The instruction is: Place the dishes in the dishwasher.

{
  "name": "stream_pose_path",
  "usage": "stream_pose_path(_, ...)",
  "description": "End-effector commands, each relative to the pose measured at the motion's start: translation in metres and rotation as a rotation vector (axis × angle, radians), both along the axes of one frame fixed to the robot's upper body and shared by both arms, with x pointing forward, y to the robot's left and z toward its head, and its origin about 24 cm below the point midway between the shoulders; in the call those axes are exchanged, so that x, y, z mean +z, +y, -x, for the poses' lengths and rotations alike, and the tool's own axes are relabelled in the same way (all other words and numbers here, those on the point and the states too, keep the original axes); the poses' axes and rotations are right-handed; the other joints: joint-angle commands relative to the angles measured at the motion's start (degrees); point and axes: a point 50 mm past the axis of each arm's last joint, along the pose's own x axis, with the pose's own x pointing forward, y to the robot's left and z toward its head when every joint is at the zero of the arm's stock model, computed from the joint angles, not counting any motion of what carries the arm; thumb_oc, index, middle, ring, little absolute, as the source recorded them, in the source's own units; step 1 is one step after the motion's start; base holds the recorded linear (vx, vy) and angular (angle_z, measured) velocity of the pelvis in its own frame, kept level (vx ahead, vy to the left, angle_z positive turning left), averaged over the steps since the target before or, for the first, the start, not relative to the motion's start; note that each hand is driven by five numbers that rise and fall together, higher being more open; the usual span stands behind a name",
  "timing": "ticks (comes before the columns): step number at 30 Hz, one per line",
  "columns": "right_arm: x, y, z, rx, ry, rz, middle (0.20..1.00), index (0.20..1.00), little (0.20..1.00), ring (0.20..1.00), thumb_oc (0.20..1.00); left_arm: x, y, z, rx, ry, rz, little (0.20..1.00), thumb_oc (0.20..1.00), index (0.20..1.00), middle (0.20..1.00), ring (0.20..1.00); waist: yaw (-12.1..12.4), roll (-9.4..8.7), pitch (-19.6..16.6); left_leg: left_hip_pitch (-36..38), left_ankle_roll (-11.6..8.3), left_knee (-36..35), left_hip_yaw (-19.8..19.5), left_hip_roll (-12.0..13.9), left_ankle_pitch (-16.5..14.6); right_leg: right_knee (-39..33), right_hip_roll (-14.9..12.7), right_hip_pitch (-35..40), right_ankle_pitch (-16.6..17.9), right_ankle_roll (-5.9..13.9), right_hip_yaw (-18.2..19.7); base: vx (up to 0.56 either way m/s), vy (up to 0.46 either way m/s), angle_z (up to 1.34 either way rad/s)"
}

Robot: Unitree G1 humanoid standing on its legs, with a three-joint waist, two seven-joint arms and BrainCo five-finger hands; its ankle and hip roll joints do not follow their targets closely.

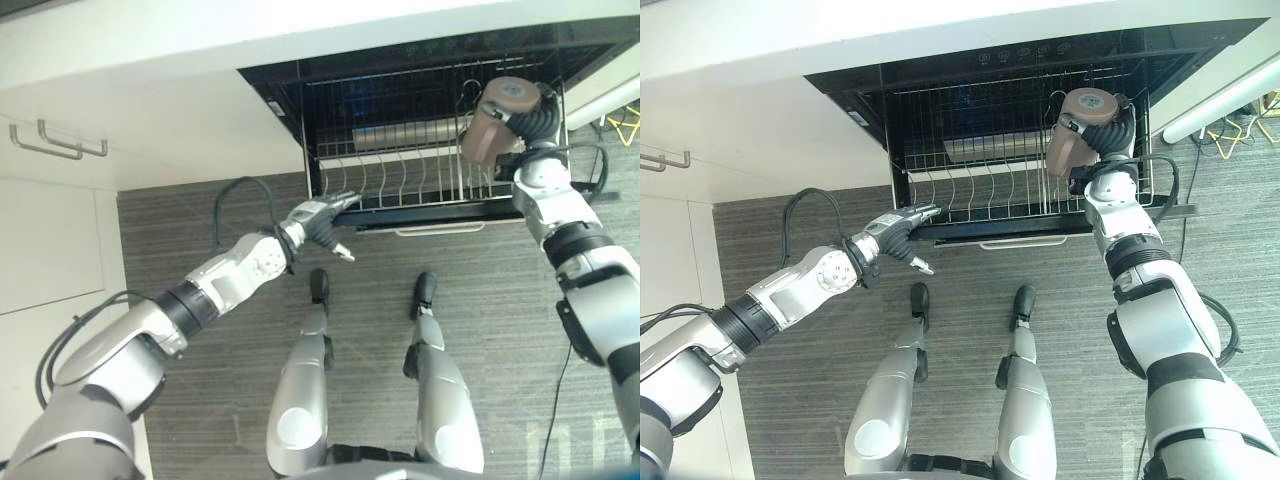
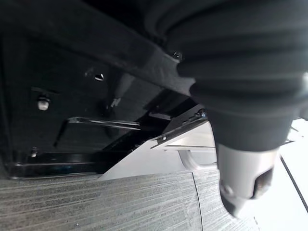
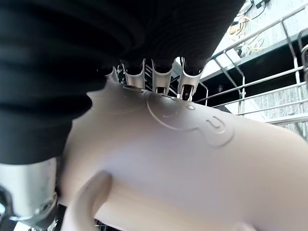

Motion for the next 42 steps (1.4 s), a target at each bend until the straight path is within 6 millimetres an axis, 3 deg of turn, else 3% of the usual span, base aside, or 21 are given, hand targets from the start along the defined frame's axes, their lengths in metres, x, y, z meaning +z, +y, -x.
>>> stream_pose_path(1, 0.037, 0.006, -0.002, -0.01, -0.094, -0.003, 0.2, 0.2, 0.2, 0.2, 0.2, -0.015, 0.006, 0.008, -0.023, 0.035, -0.071, 1.0, 1.0, 1.0, 1.0, 1.0, 1.1, -0.58, -1.1, -3.5, 1.65, 5.5, -2.7, 1.3, -6.7, 3.0, -6.7, 0.1, -3.1, 6.13, -2.1, 0.0, 0.0, 0.0)
stream_pose_path(5, 0.039, 0.009, -0.004, -0.037, -0.058, 0.135, 0.2, 0.2, 0.2, 0.2, 0.2, -0.012, 0.003, 0.007, -0.036, 0.02, -0.079, 1.0, 1.0, 1.0, 1.0, 1.0, 1.3, -0.32, -1.1, -4.0, 1.61, 5.6, -2.6, 1.3, -6.5, 2.8, -6.8, 0.0, -3.0, 6.13, -2.3, 0.0, 0.0, 0.0)
stream_pose_path(16, 0.046, 0.007, -0.007, -0.064, -0.021, 0.163, 0.2, 0.2, 0.2, 0.2, 0.2, -0.012, -0.003, 0.011, -0.073, -0.001, -0.107, 1.0, 1.0, 1.0, 1.0, 1.0, 1.9, 1.19, -1.1, -5.4, 1.46, 5.8, -2.6, 0.9, -6.1, 3.1, -7.5, -1.2, -2.9, 6.08, -2.9, 0.01, 0.008, 0.0)
stream_pose_path(24, 0.049, -0.002, -0.006, -0.12, -0.001, 0.185, 0.2, 0.2, 0.2, 0.2, 0.2, -0.023, -0.005, 0.018, -0.082, 0.012, -0.115, 1.0, 1.0, 1.0, 1.0, 1.0, 2.0, 2.82, -1.1, -6.8, 1.54, 6.6, -2.7, 0.6, -6.1, 4.4, -7.9, -2.8, -3.7, 5.73, -2.4, 0.06, 0.041, -0.01)
stream_pose_path(25, 0.049, -0.003, -0.006, -0.128, 0.003, 0.184, 0.533, 0.533, 0.533, 0.533, 0.533, -0.025, -0.004, 0.019, -0.083, 0.012, -0.116, 1.0, 1.0, 1.0, 1.0, 1.0, 2.1, 2.87, -1.1, -7.0, 1.54, 6.6, -2.8, 0.6, -6.1, 4.6, -7.8, -3.1, -3.8, 5.7, -2.3, 0.04, 0.009, 0.0)
stream_pose_path(26, 0.048, -0.005, -0.006, -0.141, 0.014, 0.18, 1.0, 1.0, 1.0, 1.0, 1.0, -0.026, -0.005, 0.02, -0.084, 0.012, -0.117, 1.0, 1.0, 1.0, 1.0, 1.0, 2.2, 2.94, -1.1, -7.2, 1.53, 6.7, -2.9, 0.5, -6.0, 4.8, -7.8, -3.3, -3.9, 5.65, -2.2, 0.07, -0.007, 0.0)
stream_pose_path(34, 0.049, -0.017, -0.001, -0.305, 0.0, 0.182, 1.0, 1.0, 1.0, 1.0, 1.0, -0.038, -0.006, 0.03, -0.087, 0.019, -0.099, 1.0, 1.0, 1.0, 1.0, 1.0, 2.7, 3.97, -1.1, -7.3, 1.54, 6.6, -3.6, 0.8, -6.1, 5.8, -7.8, -3.5, -5.0, 5.26, -2.2, 0.04, 0.005, 0.01)
stream_pose_path(37, 0.063, -0.019, 0.006, -0.475, -0.102, 0.273, 1.0, 1.0, 1.0, 1.0, 1.0, -0.046, -0.008, 0.032, -0.075, 0.016, -0.093, 1.0, 1.0, 1.0, 1.0, 1.0, 2.5, 4.48, -1.1, -7.8, 1.68, 6.7, -3.6, 0.6, -5.7, 6.2, -7.9, -4.3, -4.8, 5.09, -1.7, 0.0, 0.037, 0.0)
stream_pose_path(42, 0.069, -0.02, 0.01, -0.554, -0.177, 0.256, 1.0, 1.0, 1.0, 1.0, 1.0, -0.052, -0.007, 0.034, -0.059, 0.03, -0.079, 1.0, 1.0, 1.0, 1.0, 1.0, 2.4, 5.08, -1.1, -7.4, 1.7, 6.5, -3.3, 0.5, -5.8, 5.9, -8.0, -4.1, -4.8, 4.97, -1.6, 0.0, 0.043, -0.04)
